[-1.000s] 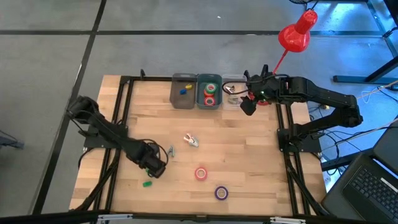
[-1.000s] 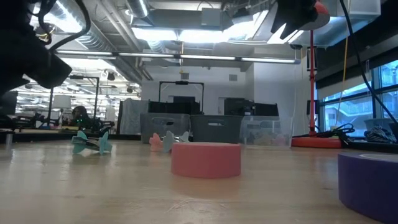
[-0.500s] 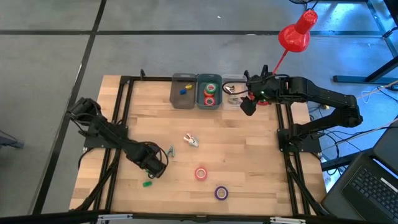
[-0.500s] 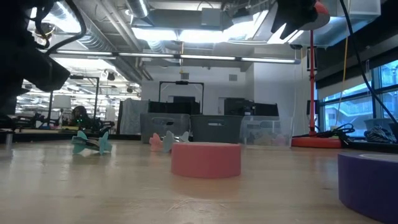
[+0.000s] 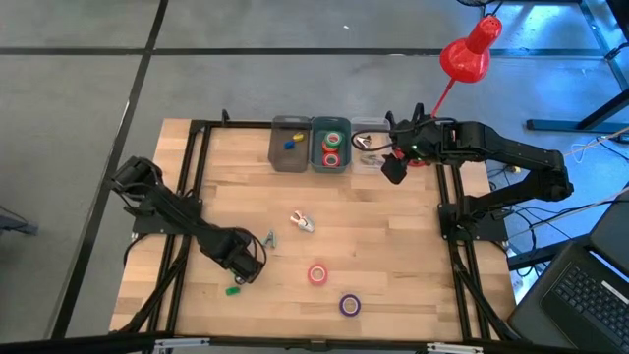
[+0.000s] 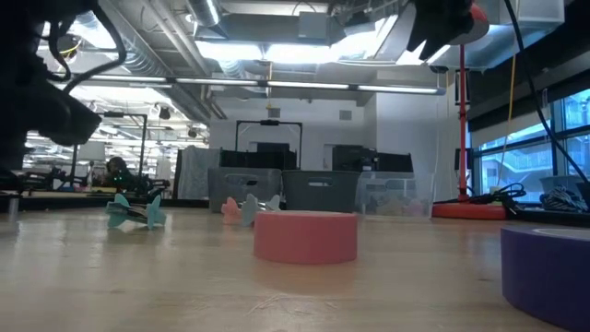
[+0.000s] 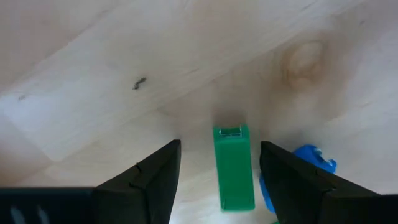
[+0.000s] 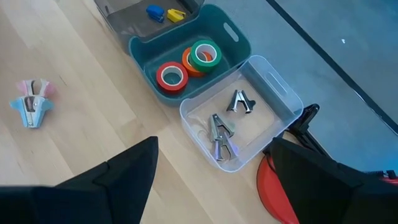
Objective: Pick and place Stapler, Stapler remover, tape
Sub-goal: Put the top green stapler into the black bin
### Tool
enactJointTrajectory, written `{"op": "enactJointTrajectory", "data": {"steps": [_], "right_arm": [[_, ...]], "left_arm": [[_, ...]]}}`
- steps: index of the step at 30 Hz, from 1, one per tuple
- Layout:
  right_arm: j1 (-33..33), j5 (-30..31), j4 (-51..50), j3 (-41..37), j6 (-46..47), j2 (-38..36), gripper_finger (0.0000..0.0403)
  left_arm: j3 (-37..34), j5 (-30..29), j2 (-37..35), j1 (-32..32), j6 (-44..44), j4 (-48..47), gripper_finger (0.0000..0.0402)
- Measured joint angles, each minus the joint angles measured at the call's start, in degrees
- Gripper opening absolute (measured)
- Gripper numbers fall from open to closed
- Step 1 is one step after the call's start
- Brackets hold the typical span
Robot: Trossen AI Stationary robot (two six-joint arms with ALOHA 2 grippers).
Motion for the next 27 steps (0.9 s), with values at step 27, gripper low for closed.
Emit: {"op": "enactJointTrajectory", "data": {"steps": [27], "right_arm": [[0.0,0.2,-0.4,0.0,0.0,0.0,0.0314]], "left_arm": [[8.4,3.8,-9.8,7.2,22.0,-18.6,0.0053]]}}
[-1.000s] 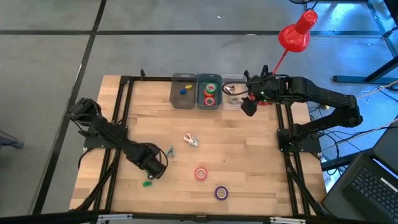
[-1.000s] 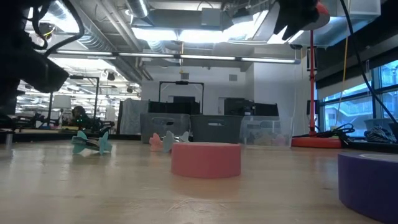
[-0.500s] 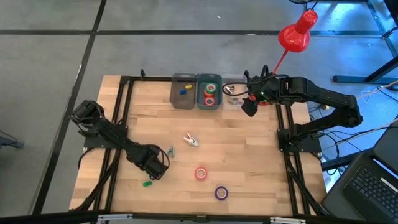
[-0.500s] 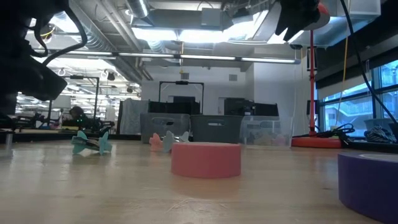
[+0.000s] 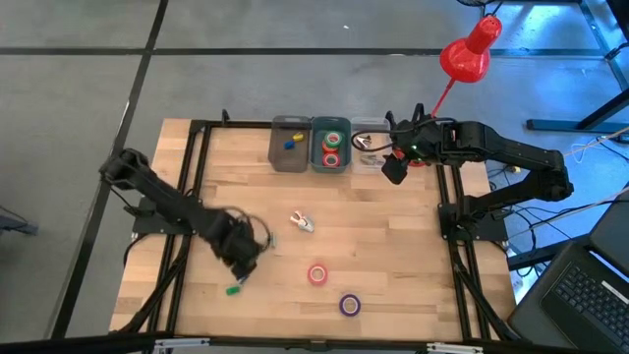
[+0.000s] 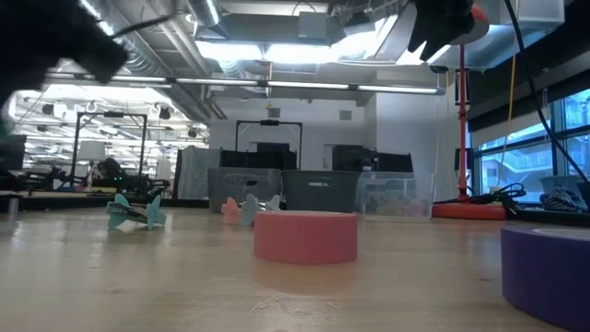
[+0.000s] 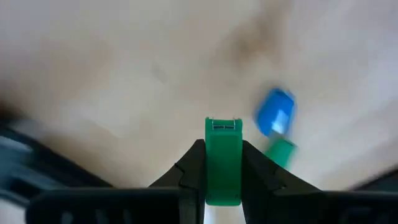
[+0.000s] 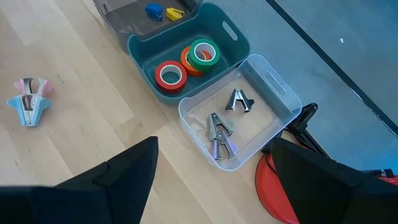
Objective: Pick and place Stapler, Stapler remover, tape
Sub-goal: Put the top green stapler into the black bin
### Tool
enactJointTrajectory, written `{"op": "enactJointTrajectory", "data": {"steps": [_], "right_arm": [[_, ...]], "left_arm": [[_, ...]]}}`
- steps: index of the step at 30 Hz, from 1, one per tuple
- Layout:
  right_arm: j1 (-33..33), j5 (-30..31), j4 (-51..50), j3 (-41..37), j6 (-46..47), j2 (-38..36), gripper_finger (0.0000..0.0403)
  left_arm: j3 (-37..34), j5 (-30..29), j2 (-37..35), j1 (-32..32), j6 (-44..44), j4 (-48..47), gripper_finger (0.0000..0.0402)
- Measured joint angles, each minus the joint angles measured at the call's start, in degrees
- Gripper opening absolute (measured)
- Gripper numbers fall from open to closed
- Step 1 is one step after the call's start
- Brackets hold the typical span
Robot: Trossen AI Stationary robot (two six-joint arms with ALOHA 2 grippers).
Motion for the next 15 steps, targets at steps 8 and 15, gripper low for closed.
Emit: {"op": "enactJointTrajectory", "data": {"steps": [8,15], "right_arm": [[0.0,0.0,-0.5,0.0,0.0,0.0,0.0314],[0.0,0.0,-2.2,0.0,0.0,0.0,0.0314]], "left_arm": [[0.9,-11.6,-3.8,28.8,42.4,-3.8,0.0053],[3.4,-5.8,0.7,57.7,66.1,21.2,0.0053]]}}
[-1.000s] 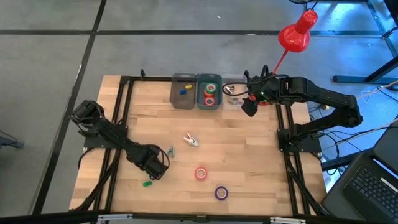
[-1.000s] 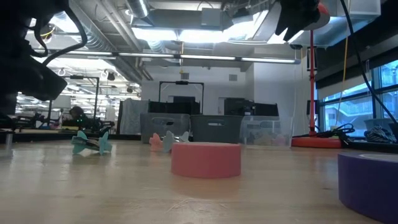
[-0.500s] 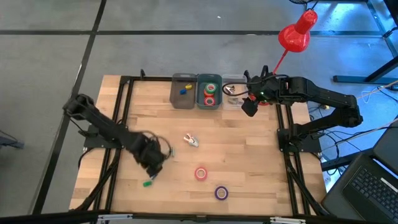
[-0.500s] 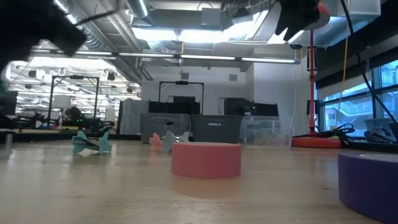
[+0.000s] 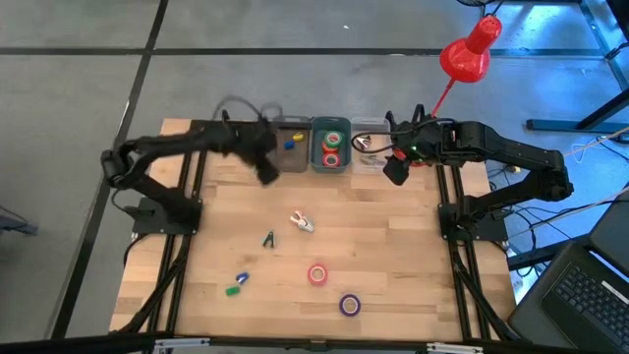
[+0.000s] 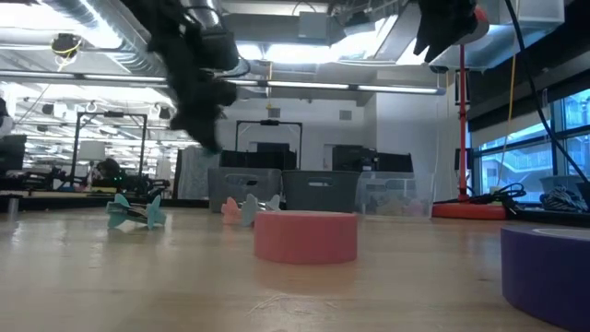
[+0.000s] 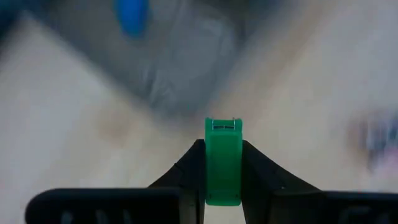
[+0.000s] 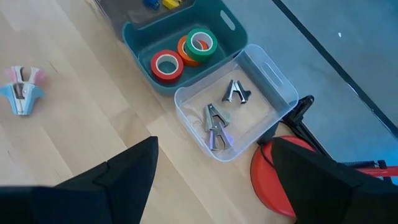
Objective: Pick and place Stapler, Stapler remover, tape
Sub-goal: Put the top green stapler into the black bin
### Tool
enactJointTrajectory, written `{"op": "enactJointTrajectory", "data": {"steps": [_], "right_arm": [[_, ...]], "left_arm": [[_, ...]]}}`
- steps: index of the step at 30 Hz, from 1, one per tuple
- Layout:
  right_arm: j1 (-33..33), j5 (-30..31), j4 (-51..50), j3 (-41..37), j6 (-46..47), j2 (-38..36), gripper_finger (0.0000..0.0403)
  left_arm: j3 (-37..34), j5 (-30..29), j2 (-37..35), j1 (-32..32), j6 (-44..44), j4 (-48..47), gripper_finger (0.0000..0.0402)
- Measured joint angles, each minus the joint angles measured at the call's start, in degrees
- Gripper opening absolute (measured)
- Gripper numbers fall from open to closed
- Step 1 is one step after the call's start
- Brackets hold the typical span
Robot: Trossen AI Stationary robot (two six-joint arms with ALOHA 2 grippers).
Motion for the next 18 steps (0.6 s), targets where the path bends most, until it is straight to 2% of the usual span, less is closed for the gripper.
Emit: {"op": "enactJointTrajectory", "data": {"steps": [4,7,13,18], "right_arm": [[-0.3,0.0,-0.2,0.0,0.0,0.0,0.0314],[-1.2,0.0,-0.2,0.0,-0.1,0.0,0.0314],[-3.3,0.0,-0.2,0.0,-1.5,0.0,0.0314],[-4.2,0.0,-0.9,0.0,-1.6,0.0,0.0314]], "left_arm": [[5.5,8.1,5.5,7.7,3.7,8.7,0.0053],[10.7,12.0,11.1,9.4,6.2,10.0,0.0053],[18.6,13.2,22.7,8.1,10.0,6.6,0.0053],[19.4,11.2,28.6,6.9,10.6,5.8,0.0053]]}}
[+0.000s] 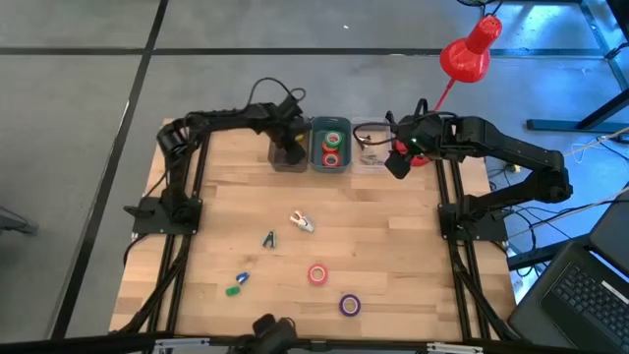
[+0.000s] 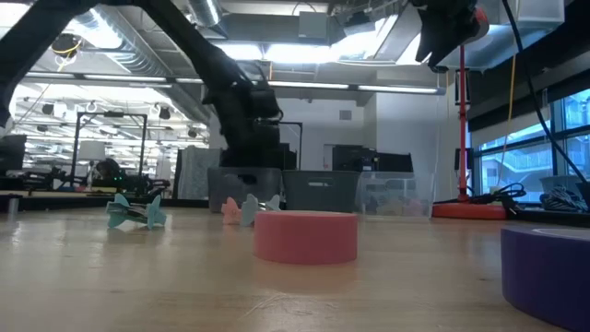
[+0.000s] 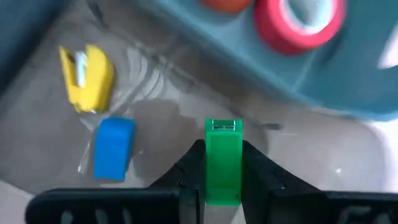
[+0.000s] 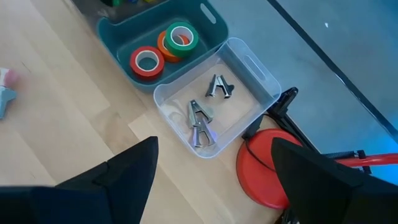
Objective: Pick and place Stapler, Stapler remover, tape
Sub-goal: Put the top green stapler into the black bin
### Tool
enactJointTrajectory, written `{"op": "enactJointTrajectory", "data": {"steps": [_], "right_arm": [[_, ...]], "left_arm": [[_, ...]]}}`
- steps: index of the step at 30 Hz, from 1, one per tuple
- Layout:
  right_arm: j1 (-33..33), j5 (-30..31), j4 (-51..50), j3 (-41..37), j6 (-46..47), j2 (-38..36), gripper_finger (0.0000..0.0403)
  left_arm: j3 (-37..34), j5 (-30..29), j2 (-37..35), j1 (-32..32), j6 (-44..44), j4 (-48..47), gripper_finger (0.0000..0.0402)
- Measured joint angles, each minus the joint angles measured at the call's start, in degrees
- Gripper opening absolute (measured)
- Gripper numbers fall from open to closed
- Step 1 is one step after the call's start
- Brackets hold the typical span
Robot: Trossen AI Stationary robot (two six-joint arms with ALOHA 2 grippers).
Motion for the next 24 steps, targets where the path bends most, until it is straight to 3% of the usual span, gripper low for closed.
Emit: {"op": "enactJointTrajectory", "data": {"steps": [7,13,20,24], "right_arm": [[0.0,0.0,-0.1,0.0,-0.8,0.0,0.0314],[0.0,0.0,-0.1,0.0,-0.9,0.0,0.0314],[0.0,0.0,-0.1,0.0,-0.9,0.0,0.0314],[0.0,0.0,-0.1,0.0,-0.9,0.0,0.0314]], "left_arm": [[0.0,-8.2,3.7,-1.0,1.1,0.2,0.0053],[0.1,-8.6,3.7,-1.7,2.0,1.0,0.0060],[0.4,-6.9,3.8,-1.9,2.0,0.6,0.0191],[3.2,-5.8,3.8,-2.0,1.9,-1.8,0.0242]]}}
